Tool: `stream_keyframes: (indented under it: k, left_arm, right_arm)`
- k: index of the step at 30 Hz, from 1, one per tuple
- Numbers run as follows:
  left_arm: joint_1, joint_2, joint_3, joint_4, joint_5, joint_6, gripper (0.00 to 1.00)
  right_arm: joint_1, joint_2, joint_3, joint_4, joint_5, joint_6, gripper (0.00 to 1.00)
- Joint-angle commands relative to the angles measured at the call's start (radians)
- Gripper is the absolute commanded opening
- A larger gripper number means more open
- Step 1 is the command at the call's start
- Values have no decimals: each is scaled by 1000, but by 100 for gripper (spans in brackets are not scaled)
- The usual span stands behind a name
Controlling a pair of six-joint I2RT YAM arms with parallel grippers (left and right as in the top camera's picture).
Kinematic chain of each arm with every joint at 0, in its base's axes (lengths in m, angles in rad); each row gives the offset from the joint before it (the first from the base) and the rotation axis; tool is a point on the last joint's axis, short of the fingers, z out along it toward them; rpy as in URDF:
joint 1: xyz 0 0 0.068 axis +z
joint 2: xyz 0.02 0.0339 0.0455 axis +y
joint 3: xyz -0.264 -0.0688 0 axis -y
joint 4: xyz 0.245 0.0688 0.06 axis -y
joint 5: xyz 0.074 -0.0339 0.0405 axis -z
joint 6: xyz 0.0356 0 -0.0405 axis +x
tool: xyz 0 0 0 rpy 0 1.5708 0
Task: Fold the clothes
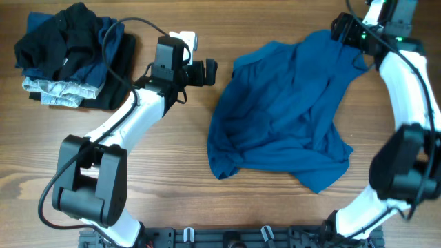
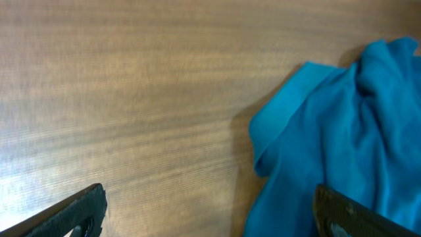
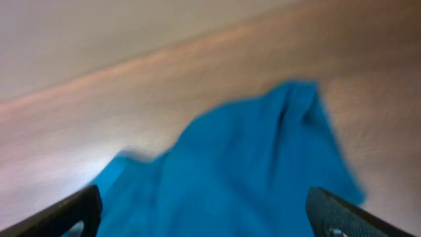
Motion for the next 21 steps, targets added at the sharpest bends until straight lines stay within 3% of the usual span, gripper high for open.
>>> stream_keyframes:
  k: [1,5,10,14,16,21]
  left_arm:
    - [1,22,56,33,20,72,100]
    - [1,90,128,24,41,124,100]
    - [-13,215,231,-25,97,155,100]
    - [-50,227,274,-262,104,198,99]
    - [-58,200,277,-411,104,196,93]
    - [-63,100,277,-757,210,137,68]
  right_arm:
    - [2,-80,26,-171,-140,11,100]
    - [2,-85,26,-374,-143,11,100]
    - [2,-85,26,-478,-143,11,100]
    - [2,-85,26,-507,-142,9,100]
    - [2,-85,26,-511,-131,8,100]
    - [2,-85,26,-507,-78,7,100]
